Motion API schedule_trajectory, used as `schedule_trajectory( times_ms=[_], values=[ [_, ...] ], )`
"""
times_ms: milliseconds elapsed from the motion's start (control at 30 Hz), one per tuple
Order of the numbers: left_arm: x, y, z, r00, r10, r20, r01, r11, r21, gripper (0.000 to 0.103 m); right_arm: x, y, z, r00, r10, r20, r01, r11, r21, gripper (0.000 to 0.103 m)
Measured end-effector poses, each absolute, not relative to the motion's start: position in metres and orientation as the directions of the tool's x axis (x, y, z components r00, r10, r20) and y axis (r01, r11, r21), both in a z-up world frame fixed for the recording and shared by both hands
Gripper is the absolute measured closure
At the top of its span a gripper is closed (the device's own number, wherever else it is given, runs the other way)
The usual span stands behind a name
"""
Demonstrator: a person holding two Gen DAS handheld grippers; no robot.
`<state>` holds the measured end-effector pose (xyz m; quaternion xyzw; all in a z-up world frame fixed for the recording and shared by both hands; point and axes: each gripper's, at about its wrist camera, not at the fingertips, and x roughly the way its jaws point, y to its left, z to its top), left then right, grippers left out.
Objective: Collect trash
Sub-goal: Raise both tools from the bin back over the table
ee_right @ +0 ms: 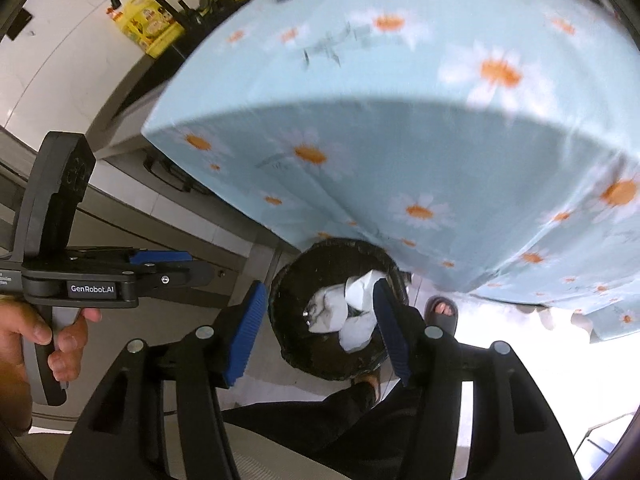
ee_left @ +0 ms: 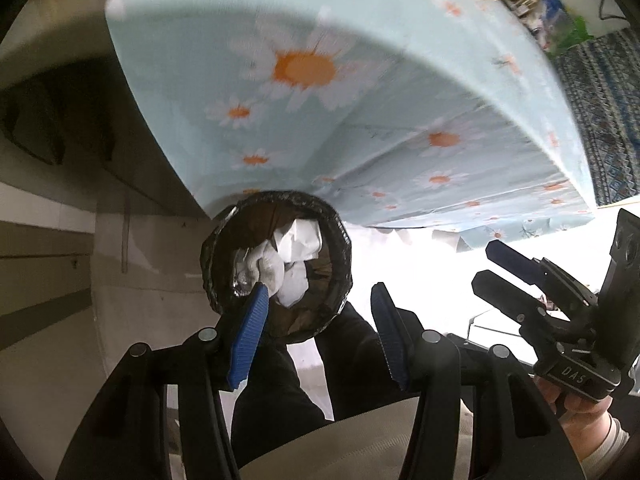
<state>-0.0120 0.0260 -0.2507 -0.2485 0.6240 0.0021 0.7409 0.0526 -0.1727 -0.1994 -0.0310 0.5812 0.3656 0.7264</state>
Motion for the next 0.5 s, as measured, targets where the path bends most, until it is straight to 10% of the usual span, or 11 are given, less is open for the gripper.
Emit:
schedule_trajectory(
  times_ms=[500],
  values=[
    [0.005,0.028,-0.146,0.405,-0.235,-0.884,-0.182,0.926,-0.33,0.037,0.075,-0.193,-0.105,0.306,0.544,-0.781,-0.59,0.752,0.293,0.036]
  ],
)
